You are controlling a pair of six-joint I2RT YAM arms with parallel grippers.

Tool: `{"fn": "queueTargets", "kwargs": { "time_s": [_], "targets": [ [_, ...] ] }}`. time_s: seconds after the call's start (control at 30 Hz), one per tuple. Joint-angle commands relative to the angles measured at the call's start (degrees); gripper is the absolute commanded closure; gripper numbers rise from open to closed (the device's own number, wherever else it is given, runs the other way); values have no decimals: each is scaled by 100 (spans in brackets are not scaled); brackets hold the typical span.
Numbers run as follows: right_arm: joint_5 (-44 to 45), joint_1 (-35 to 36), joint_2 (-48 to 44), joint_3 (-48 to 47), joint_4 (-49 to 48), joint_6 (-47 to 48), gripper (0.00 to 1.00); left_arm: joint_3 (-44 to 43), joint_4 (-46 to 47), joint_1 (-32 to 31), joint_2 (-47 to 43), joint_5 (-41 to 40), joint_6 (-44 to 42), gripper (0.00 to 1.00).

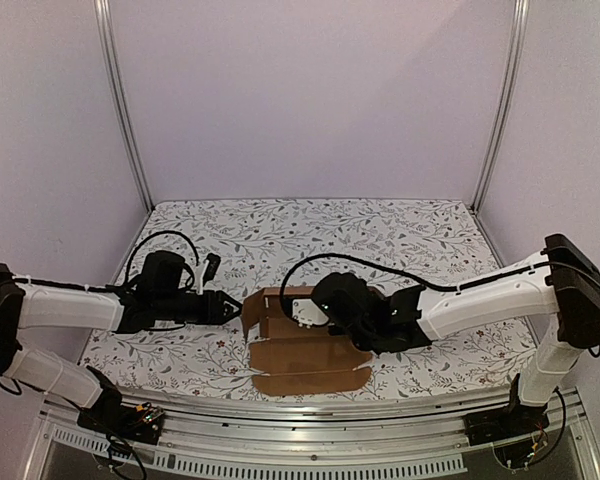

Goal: Fold the paper box

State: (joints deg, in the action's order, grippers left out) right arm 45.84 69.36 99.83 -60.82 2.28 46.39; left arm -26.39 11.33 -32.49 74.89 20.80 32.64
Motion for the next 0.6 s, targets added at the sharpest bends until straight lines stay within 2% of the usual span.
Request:
{"fn": "queueTargets", "kwargs": {
  "time_s": [0.0,0.57],
  "targets": [
    [387,111,173,217,-688,-65,100,9,214,-129,171,31,5,55],
    [469,167,423,444,-773,-286,100,-347,283,-288,719,86,-35,56]
  ]
}}
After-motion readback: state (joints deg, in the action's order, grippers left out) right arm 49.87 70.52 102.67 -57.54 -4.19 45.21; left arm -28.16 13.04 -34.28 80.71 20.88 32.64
